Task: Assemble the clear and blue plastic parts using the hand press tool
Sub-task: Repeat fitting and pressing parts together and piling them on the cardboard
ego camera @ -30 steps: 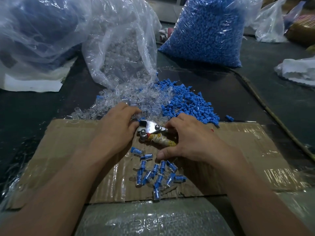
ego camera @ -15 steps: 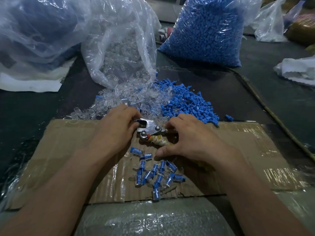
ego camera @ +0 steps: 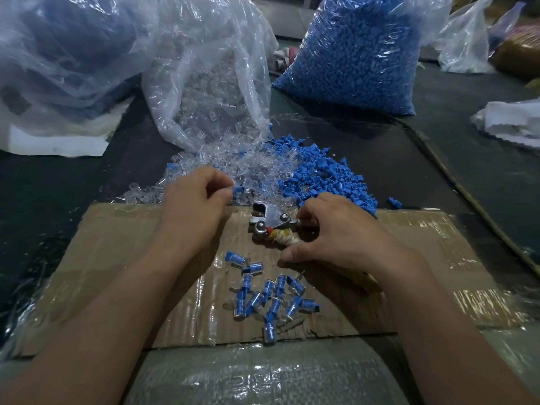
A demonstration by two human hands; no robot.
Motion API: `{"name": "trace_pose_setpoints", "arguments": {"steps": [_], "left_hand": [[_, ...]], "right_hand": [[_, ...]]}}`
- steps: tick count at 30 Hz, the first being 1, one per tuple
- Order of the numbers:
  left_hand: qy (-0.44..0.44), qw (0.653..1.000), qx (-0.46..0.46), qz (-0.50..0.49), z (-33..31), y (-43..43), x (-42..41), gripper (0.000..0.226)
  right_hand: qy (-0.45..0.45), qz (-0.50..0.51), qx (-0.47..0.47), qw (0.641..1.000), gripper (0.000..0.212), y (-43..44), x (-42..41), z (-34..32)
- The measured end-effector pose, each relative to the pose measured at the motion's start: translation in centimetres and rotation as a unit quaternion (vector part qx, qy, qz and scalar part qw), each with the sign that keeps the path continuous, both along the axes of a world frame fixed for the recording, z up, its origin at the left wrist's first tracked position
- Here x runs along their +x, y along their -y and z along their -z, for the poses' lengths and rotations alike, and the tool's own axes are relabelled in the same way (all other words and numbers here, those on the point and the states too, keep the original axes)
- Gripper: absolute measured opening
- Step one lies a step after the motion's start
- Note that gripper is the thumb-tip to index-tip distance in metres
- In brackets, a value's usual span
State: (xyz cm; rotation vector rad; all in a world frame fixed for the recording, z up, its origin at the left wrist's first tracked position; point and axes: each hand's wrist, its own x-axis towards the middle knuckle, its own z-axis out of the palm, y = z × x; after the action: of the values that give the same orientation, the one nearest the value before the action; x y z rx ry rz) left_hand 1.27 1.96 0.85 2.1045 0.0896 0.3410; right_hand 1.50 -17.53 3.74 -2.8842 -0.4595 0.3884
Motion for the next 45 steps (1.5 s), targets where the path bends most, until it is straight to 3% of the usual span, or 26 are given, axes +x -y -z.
{"name": "trace_pose_setpoints", "arguments": {"steps": [2, 4, 7, 14, 23, 26, 37, 45], "left_hand": [[-0.031, 0.988, -0.152, 0.017, -0.6, 0.1, -0.3, 0.014], [-0.066, 0.960, -0.268, 0.043, -1.2, 0.2, -0.6, 0.014], [-0.103, 0.936, -0.323, 0.098, -1.8, 0.6, -1.2, 0.016], [-0.086, 0.946, -0.265, 0.166, -2.2, 1.8, -2.0, 0.003], [-0.073, 0.938, -0.314, 0.129, -2.2, 1.9, -1.9, 0.007], [-0.077, 0.933, -0.329, 0.122, -2.4, 1.8, -2.0, 0.011], [-0.051, 0.945, -0.279, 0.165, -2.3, 2.2, -2.3, 0.013], [-0.037, 0.949, -0.261, 0.170, -1.6, 2.2, -2.1, 0.012]], "right_hand": [[0.040, 0.006, 0.065, 0.997, 0.063, -0.2, -0.1, -0.2], [0.109, 0.005, 0.188, 0.976, 0.057, -0.8, -0.5, -0.6], [0.147, -0.018, 0.320, 0.936, 0.038, -1.9, -1.3, -0.7], [0.183, -0.010, 0.395, 0.900, 0.008, -2.7, -1.7, -0.2], [0.244, -0.027, 0.419, 0.874, 0.011, -2.9, -1.8, 0.2], [0.233, -0.002, 0.444, 0.865, 0.020, -2.6, -1.6, 0.1], [0.267, -0.001, 0.409, 0.873, 0.021, -2.8, -1.7, 0.2], [0.222, 0.000, 0.423, 0.878, 0.011, -2.9, -1.8, 0.2]]}}
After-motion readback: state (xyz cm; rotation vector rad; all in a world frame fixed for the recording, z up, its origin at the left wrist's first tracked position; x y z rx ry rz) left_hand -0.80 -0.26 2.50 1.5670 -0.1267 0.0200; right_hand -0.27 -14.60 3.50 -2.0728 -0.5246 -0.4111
